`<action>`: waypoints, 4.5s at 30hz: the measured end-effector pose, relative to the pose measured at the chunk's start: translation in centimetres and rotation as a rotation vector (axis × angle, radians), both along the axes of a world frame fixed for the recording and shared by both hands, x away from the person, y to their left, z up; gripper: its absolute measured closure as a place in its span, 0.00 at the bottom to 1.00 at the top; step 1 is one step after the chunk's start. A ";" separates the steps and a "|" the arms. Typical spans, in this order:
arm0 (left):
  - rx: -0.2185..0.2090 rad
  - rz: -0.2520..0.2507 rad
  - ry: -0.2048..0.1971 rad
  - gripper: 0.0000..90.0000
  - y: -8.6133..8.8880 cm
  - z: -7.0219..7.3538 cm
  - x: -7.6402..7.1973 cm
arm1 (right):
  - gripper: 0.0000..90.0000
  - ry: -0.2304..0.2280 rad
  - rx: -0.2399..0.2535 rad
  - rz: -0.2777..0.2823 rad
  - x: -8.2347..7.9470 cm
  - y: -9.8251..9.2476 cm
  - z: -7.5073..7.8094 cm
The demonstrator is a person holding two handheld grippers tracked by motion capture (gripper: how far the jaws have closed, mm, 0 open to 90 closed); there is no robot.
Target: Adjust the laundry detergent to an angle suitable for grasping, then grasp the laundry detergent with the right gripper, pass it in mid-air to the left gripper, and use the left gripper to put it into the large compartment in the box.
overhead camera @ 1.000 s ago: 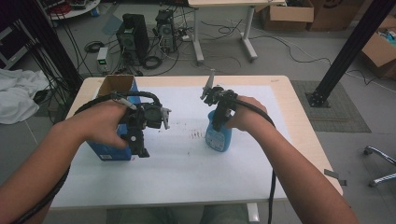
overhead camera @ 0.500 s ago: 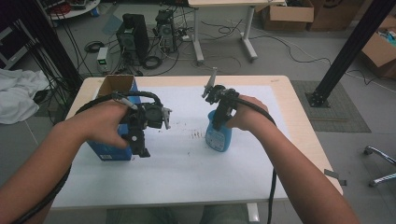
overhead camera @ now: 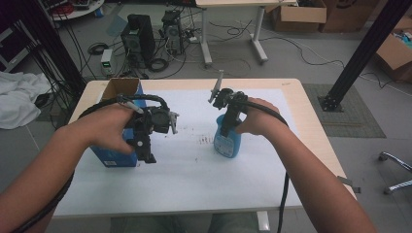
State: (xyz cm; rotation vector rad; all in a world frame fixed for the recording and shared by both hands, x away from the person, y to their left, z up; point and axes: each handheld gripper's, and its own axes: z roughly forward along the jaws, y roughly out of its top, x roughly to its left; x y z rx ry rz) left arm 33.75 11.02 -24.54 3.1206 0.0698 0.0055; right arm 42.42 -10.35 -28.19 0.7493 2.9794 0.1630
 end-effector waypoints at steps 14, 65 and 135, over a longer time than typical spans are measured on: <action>0.010 0.000 0.002 0.00 -0.1 0.0 0.0 | 0.09 -0.025 0.018 0.049 -0.2 0.0 1.5; 0.020 0.001 0.004 0.00 -0.9 0.4 0.5 | 0.00 -0.007 0.051 0.486 -8.9 -0.9 6.8; 0.026 0.002 -0.028 0.00 -1.4 1.6 -0.6 | 0.00 -0.173 0.273 0.330 -5.6 -4.4 7.1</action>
